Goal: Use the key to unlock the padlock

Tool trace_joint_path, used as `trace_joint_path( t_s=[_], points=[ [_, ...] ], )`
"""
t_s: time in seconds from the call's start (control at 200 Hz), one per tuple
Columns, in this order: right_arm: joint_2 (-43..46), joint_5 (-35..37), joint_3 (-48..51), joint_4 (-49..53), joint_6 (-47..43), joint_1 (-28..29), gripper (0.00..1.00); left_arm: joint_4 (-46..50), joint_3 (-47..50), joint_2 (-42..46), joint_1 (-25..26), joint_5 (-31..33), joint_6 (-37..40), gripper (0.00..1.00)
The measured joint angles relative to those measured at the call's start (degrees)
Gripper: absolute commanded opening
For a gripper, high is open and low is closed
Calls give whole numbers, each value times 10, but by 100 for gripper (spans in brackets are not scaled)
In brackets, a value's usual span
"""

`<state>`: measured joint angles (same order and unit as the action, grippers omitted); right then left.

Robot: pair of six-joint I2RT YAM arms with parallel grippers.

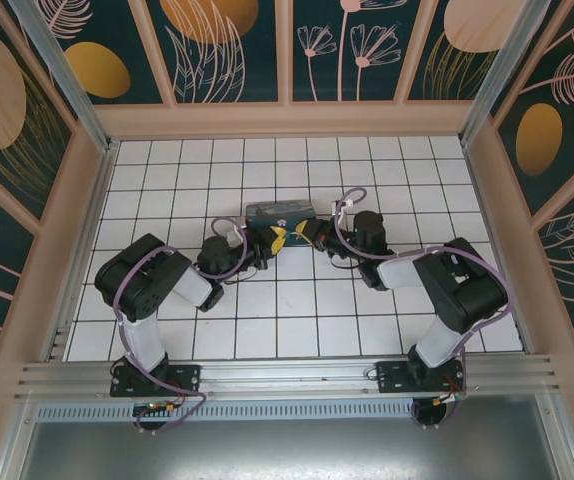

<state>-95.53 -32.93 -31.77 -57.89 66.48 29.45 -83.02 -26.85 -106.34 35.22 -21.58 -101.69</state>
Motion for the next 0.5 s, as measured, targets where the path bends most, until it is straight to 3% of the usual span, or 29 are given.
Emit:
trace_joint_path(
  t_s=[0.34, 0.5],
  points=[
    [-27, 45, 10, -69, 94, 17, 0, -3, 1, 1, -1, 15, 0, 0],
    [-22, 69, 5, -32, 46, 30, 0, 0, 6, 1, -1, 22, 0, 0]
  ],
)
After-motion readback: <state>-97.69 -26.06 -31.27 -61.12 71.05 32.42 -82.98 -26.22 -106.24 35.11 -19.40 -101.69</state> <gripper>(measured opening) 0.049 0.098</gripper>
